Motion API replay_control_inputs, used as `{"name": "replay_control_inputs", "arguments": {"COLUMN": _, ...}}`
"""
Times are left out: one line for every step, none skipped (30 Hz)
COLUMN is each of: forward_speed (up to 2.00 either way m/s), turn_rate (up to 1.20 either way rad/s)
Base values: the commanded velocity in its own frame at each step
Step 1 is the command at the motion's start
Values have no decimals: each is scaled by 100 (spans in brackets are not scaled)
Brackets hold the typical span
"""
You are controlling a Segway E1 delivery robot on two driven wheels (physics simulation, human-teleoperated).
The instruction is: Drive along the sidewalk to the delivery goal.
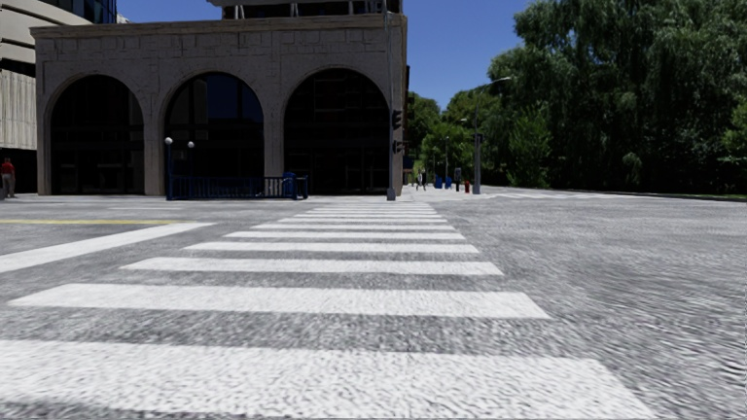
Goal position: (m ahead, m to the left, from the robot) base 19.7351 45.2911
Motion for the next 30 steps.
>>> {"name": "replay_control_inputs", "arguments": {"forward_speed": 139, "turn_rate": 0}}
{"name": "replay_control_inputs", "arguments": {"forward_speed": 139, "turn_rate": 0}}
{"name": "replay_control_inputs", "arguments": {"forward_speed": 139, "turn_rate": 0}}
{"name": "replay_control_inputs", "arguments": {"forward_speed": 139, "turn_rate": 0}}
{"name": "replay_control_inputs", "arguments": {"forward_speed": 139, "turn_rate": 0}}
{"name": "replay_control_inputs", "arguments": {"forward_speed": 141, "turn_rate": 0}}
{"name": "replay_control_inputs", "arguments": {"forward_speed": 141, "turn_rate": 0}}
{"name": "replay_control_inputs", "arguments": {"forward_speed": 147, "turn_rate": 0}}
{"name": "replay_control_inputs", "arguments": {"forward_speed": 155, "turn_rate": 0}}
{"name": "replay_control_inputs", "arguments": {"forward_speed": 155, "turn_rate": 0}}
{"name": "replay_control_inputs", "arguments": {"forward_speed": 160, "turn_rate": 0}}
{"name": "replay_control_inputs", "arguments": {"forward_speed": 164, "turn_rate": 0}}
{"name": "replay_control_inputs", "arguments": {"forward_speed": 164, "turn_rate": 0}}
{"name": "replay_control_inputs", "arguments": {"forward_speed": 172, "turn_rate": 0}}
{"name": "replay_control_inputs", "arguments": {"forward_speed": 176, "turn_rate": 0}}
{"name": "replay_control_inputs", "arguments": {"forward_speed": 183, "turn_rate": 0}}
{"name": "replay_control_inputs", "arguments": {"forward_speed": 183, "turn_rate": 0}}
{"name": "replay_control_inputs", "arguments": {"forward_speed": 200, "turn_rate": 0}}
{"name": "replay_control_inputs", "arguments": {"forward_speed": 200, "turn_rate": 0}}
{"name": "replay_control_inputs", "arguments": {"forward_speed": 200, "turn_rate": 0}}
{"name": "replay_control_inputs", "arguments": {"forward_speed": 200, "turn_rate": 0}}
{"name": "replay_control_inputs", "arguments": {"forward_speed": 200, "turn_rate": 0}}
{"name": "replay_control_inputs", "arguments": {"forward_speed": 200, "turn_rate": 0}}
{"name": "replay_control_inputs", "arguments": {"forward_speed": 200, "turn_rate": 0}}
{"name": "replay_control_inputs", "arguments": {"forward_speed": 200, "turn_rate": 0}}
{"name": "replay_control_inputs", "arguments": {"forward_speed": 200, "turn_rate": 0}}
{"name": "replay_control_inputs", "arguments": {"forward_speed": 200, "turn_rate": 0}}
{"name": "replay_control_inputs", "arguments": {"forward_speed": 200, "turn_rate": 0}}
{"name": "replay_control_inputs", "arguments": {"forward_speed": 200, "turn_rate": 0}}
{"name": "replay_control_inputs", "arguments": {"forward_speed": 200, "turn_rate": 0}}
